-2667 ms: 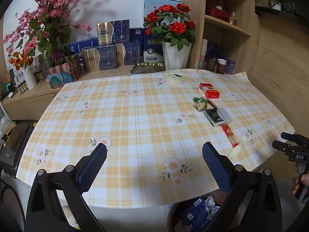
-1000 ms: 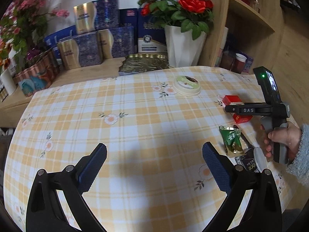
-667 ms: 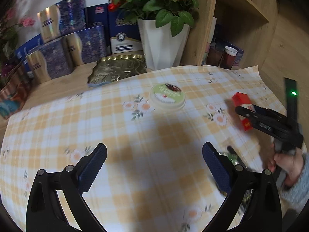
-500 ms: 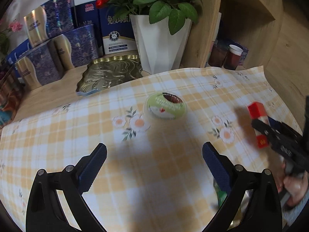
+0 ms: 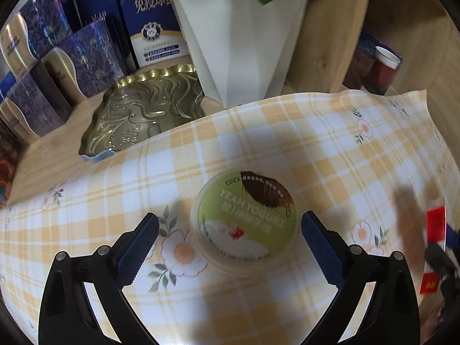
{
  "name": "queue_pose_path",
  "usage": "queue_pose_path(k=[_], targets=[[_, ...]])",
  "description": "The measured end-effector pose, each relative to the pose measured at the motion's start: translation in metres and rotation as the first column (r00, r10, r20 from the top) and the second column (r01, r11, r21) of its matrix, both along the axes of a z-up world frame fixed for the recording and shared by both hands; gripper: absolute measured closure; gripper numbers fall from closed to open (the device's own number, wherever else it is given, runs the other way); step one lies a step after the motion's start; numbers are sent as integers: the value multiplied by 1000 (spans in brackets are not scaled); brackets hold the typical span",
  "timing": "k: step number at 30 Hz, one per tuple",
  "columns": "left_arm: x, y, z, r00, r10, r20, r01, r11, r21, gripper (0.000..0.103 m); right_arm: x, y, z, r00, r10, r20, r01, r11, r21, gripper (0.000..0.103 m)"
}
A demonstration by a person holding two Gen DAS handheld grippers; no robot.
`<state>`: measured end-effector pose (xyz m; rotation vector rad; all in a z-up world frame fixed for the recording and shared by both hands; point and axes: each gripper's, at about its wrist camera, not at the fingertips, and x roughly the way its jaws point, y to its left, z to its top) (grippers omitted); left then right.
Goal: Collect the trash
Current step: 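Grasp the green yogurt cup with the left tool while the right tool holds the red pack, then carry both items over the bin and open the right tool to drop the red pack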
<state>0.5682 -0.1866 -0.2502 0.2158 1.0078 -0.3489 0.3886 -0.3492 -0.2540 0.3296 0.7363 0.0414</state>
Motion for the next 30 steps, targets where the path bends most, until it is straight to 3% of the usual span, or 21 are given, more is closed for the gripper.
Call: queue_pose_path(k=[9, 10, 14, 20, 30], targets=[[0, -11, -14, 1000, -24, -18, 25, 999, 25, 7, 2, 3, -1, 1000, 16, -9, -16, 1000, -5, 43], [-3, -12, -13, 999, -31, -9, 31, 999, 27, 20, 3, 2, -1, 1000, 15, -12, -15, 1000, -2, 43], [-16, -10, -6, 998, -58, 1, 58, 998, 3, 20, 6, 6, -3, 999, 36, -25, -36, 999, -11, 43], [-65, 9, 27, 990, -113, 81, 111, 993, 34, 20, 5, 2, -3, 1000, 14, -25, -14, 1000, 2, 43], [-190, 77, 101, 984, -60, 165, 69, 997, -46, 20, -20, 5, 21, 1000, 1, -12, -1, 999, -43, 43]])
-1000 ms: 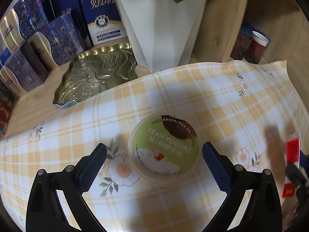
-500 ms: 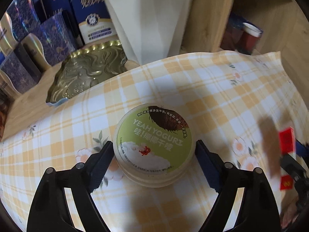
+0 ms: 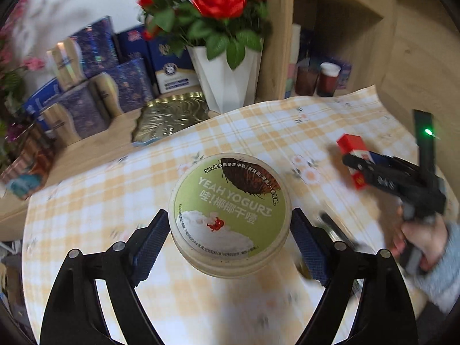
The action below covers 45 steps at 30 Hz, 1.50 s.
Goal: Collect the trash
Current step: 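Carry both items over the bin and open the right tool to drop the red pack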
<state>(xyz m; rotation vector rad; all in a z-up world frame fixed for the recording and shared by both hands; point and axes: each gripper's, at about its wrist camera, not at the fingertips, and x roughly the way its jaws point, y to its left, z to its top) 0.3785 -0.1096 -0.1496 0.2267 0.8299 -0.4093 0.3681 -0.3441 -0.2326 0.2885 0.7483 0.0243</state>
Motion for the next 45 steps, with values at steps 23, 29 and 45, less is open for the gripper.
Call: queue_pose_path(k=[23, 29, 45], targets=[[-281, 95, 43, 997, 65, 42, -59, 990, -131, 20, -272, 39, 59, 996, 88, 10, -89, 992, 85, 43], [-326, 102, 47, 996, 65, 58, -56, 988, -146, 19, -319, 72, 51, 987, 161, -6, -160, 984, 73, 43], [-379, 101, 27, 998, 54, 14, -51, 982, -182, 19, -367, 136, -10, 942, 292, -165, -278, 955, 101, 43]])
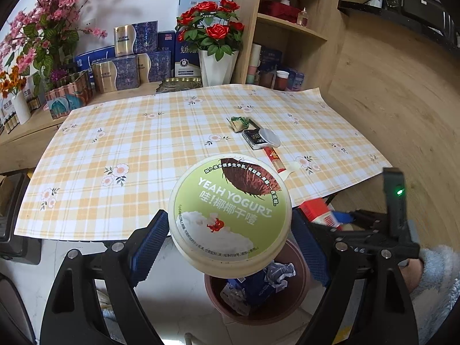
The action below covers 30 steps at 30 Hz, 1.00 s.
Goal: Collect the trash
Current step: 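Carry both items over the bin and open the right tool to drop the red pack, then lower the yogurt cup into the bin and open the left tool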
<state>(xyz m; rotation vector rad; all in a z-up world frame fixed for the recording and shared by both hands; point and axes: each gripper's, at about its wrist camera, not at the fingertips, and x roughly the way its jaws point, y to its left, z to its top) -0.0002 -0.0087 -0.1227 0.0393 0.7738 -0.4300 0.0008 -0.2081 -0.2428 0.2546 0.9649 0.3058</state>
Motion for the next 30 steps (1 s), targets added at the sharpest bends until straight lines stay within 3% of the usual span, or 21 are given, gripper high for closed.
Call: queue_pose_path(k=[6, 12, 15, 17, 21, 25, 30], targets=[[-1, -1, -8, 1000, 7, -25, -7, 1000, 5, 19, 4, 7, -22, 998, 15, -67, -14, 1000, 8, 43], [3, 0, -13, 999, 6, -38, -6, 1000, 2, 19, 7, 8, -26, 996, 31, -78, -27, 998, 55, 41], [6, -2, -15, 999, 1, -40, -1, 1000, 10, 19, 5, 7, -22, 998, 24, -60, -20, 997, 70, 29], [6, -3, -17, 999, -5, -34, 6, 1000, 19, 19, 4, 6, -17, 999, 16, -46, -13, 998, 64, 27], [6, -8, -25, 999, -31, -21, 32, 999, 23, 19, 0, -9, -4, 998, -67, 13, 67, 997, 49, 16], [10, -12, -41, 998, -53, -35, 53, 999, -6, 19, -10, -26, 2, 984, -168, 57, 167, 986, 7, 13], [6, -27, -71, 993, -112, -22, 112, 994, 5, 19, -22, -43, -6, 961, -274, 34, 275, 961, -35, 9]])
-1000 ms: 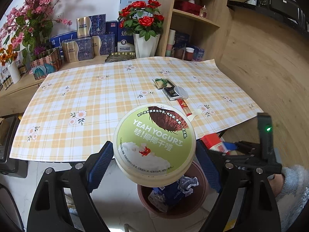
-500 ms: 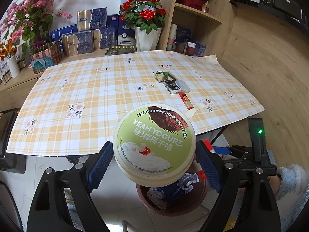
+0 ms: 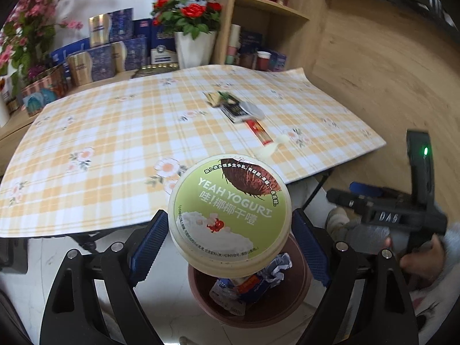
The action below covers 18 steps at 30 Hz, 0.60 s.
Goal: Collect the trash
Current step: 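Lower the yogurt cup into the bin and open the left tool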
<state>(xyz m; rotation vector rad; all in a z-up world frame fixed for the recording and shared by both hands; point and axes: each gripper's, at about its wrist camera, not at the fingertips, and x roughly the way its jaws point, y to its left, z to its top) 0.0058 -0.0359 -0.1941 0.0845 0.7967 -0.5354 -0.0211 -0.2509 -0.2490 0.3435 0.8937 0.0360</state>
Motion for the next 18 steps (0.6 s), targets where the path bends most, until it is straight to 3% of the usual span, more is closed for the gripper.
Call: queue_pose_path(k=[7, 18], targets=[[-11, -8, -48, 993, -13, -117, 11, 1000, -14, 19, -1, -6, -6, 999, -47, -25, 46, 998, -34, 9], [-8, -6, -55, 988, -20, -155, 15, 999, -31, 19, -1, 4, -8, 999, -24, -41, 21, 998, -65, 8]])
